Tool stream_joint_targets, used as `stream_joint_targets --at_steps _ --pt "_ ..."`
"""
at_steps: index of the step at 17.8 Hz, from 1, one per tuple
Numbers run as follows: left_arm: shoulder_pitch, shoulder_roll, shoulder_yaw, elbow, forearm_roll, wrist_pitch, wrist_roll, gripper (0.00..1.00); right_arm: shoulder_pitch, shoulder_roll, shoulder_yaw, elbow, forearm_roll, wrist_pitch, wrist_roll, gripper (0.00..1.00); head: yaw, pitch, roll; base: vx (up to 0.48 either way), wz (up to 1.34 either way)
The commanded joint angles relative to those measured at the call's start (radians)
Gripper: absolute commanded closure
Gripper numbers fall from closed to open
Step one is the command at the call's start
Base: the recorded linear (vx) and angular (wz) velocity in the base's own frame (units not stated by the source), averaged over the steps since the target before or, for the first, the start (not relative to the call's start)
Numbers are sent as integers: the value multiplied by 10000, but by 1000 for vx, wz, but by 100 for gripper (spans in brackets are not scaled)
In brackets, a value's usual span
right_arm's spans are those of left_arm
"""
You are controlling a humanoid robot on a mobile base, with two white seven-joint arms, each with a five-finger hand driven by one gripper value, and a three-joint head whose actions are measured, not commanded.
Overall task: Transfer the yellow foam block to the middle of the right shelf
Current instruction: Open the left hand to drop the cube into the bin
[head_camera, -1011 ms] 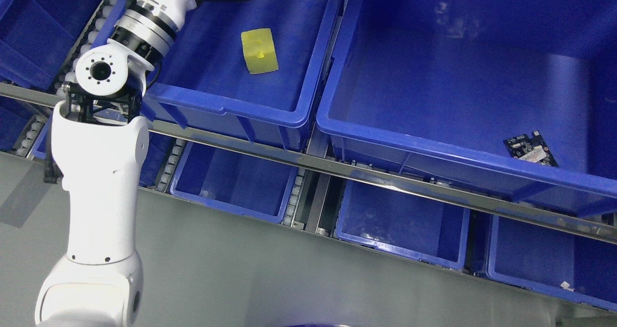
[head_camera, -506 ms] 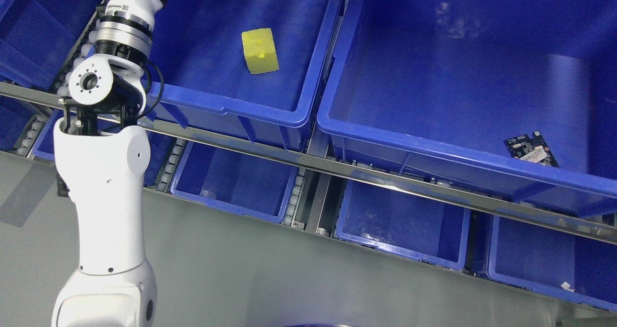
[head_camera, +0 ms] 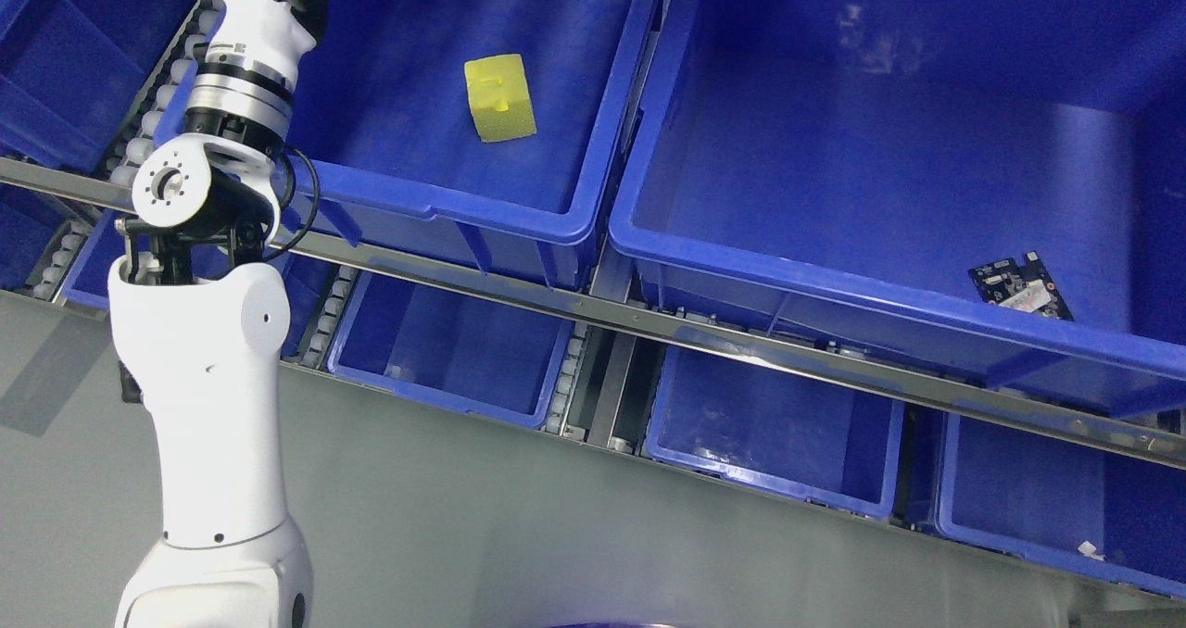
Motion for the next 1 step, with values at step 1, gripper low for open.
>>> stream_joint_targets --at_steps 1 --pt "74 20 307 -41 53 -42 -22 0 230 -175 -123 -175 30 -7 4 0 0 0 0 0 0"
